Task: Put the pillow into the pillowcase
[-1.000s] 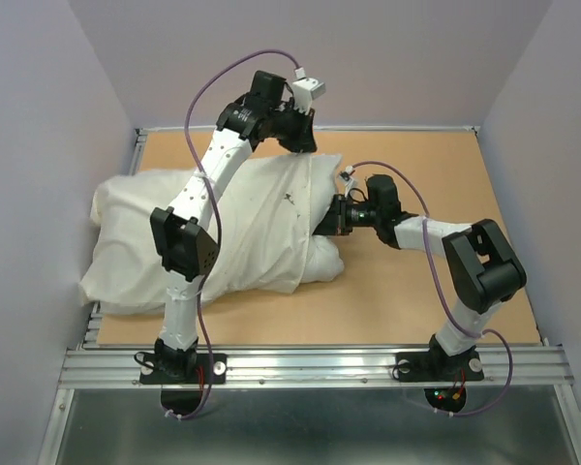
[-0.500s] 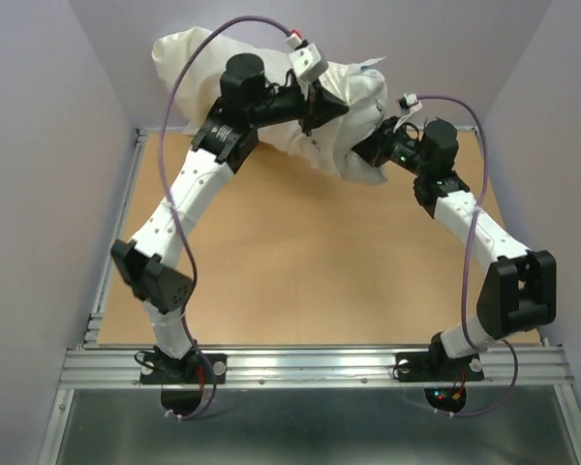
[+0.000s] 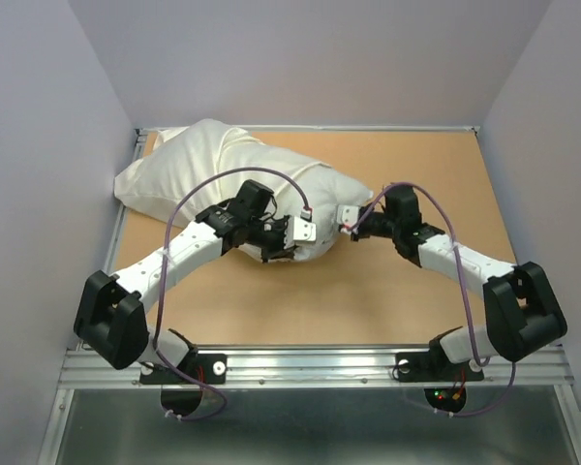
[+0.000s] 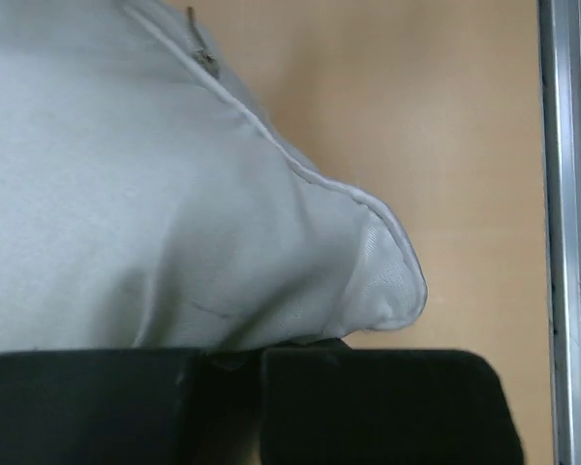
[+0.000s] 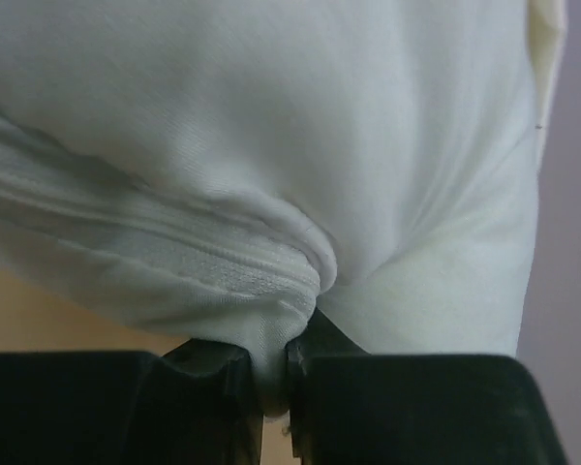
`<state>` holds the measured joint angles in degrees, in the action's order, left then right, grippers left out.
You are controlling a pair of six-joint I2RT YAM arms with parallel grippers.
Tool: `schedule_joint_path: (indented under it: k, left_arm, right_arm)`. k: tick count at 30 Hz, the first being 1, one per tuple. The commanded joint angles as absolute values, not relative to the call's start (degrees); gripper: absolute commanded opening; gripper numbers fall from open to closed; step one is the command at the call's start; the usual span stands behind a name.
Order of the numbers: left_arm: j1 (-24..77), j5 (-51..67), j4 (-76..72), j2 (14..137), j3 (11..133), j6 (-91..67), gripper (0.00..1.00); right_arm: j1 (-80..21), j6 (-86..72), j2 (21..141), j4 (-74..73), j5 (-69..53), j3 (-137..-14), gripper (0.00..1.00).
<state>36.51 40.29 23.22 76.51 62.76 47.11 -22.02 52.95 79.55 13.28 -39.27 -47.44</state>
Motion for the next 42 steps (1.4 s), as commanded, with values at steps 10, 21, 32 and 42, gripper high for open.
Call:
schedule_joint_path:
  k: [10, 21, 32, 42]
  left_arm:
    - [36.12, 40.42, 36.90, 77.78, 82.34, 43.95, 0.72]
    - [36.83, 24.55, 29.72, 85.76, 94.82, 26.56, 0.77]
    - [36.83, 3.69, 36.31, 121.90, 139.24, 28.04, 0.66]
    - [36.65, -3.69, 24.18, 125.24, 126.12, 26.80, 0.59]
  right_arm:
    - [-26.46, 57.05, 63.51, 1.71, -27.50, -39.83, 1.00]
    - [-25.93, 18.49, 59.57, -12.83, -16.96, -45.95, 1.00]
    - [-0.27, -28.54, 92.69, -12.22, -38.64, -68.62, 0.98]
    - [-0.35, -46.84, 103.53, 1.30, -45.09, -66.98, 0.97]
